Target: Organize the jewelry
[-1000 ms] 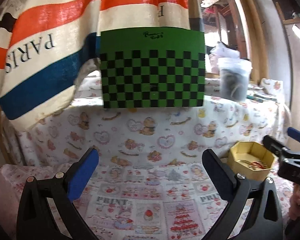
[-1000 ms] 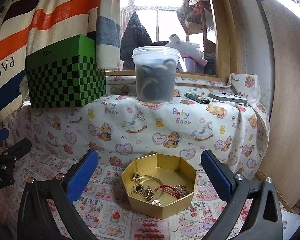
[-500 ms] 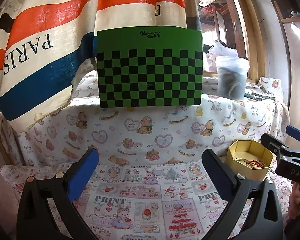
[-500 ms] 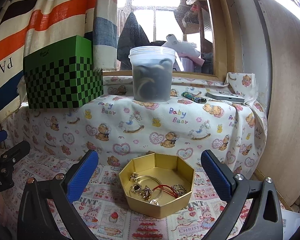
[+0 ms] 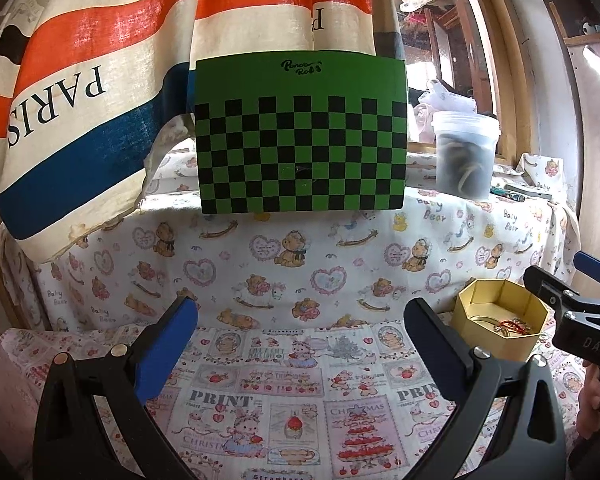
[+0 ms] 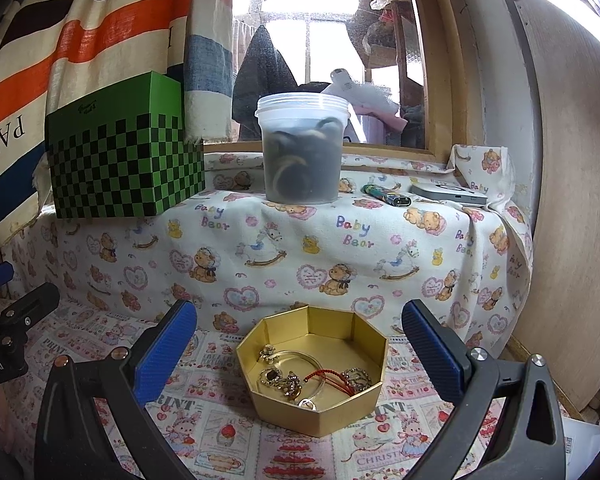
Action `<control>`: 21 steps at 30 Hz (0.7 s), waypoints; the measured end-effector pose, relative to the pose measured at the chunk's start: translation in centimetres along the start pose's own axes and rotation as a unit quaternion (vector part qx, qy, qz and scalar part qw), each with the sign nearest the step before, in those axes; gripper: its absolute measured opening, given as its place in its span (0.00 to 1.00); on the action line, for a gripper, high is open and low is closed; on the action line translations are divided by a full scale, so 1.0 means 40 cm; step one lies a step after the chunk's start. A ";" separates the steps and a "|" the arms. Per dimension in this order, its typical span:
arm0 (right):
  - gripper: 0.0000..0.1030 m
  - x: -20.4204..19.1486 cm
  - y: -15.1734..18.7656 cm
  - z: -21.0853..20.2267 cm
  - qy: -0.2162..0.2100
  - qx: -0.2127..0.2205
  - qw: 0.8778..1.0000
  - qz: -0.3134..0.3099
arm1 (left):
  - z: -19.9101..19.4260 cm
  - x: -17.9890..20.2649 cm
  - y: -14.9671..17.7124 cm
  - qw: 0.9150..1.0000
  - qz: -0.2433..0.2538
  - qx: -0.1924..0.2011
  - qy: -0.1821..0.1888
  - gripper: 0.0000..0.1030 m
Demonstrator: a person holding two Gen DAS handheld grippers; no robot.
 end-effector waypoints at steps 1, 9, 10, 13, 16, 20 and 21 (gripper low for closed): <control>1.00 -0.001 0.000 0.000 0.000 0.000 1.000 -0.001 | 0.001 0.000 0.000 1.000 0.001 -0.001 0.000 1.00; 1.00 -0.001 0.000 0.000 0.000 -0.001 1.000 -0.001 | -0.001 -0.003 0.000 1.000 -0.001 0.002 -0.002 1.00; 1.00 -0.001 0.000 0.000 0.000 0.000 1.000 -0.001 | 0.000 -0.003 0.000 1.000 -0.001 0.002 -0.001 1.00; 1.00 -0.001 0.000 0.002 -0.001 -0.001 1.000 -0.002 | 0.002 -0.003 0.001 1.000 -0.001 0.000 -0.001 1.00; 1.00 -0.001 0.001 0.002 -0.001 -0.001 1.000 -0.003 | 0.003 -0.003 0.000 1.000 0.000 -0.001 -0.001 1.00; 1.00 -0.002 0.001 0.001 -0.001 -0.002 1.000 -0.003 | 0.001 -0.003 0.001 1.000 0.000 0.000 -0.001 1.00; 1.00 -0.002 0.001 0.001 -0.001 -0.001 1.000 -0.003 | 0.001 -0.003 0.001 1.000 0.000 0.000 -0.001 1.00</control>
Point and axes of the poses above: each gripper's, at about its wrist camera, not at the fingertips, and z roughly the way its jaws point, x to its right, y to its underside, the point moved 3 cm from there along z, roughly the way its jaws point, and after that the axes turned 11 degrees about z, right-handed, at the moved point
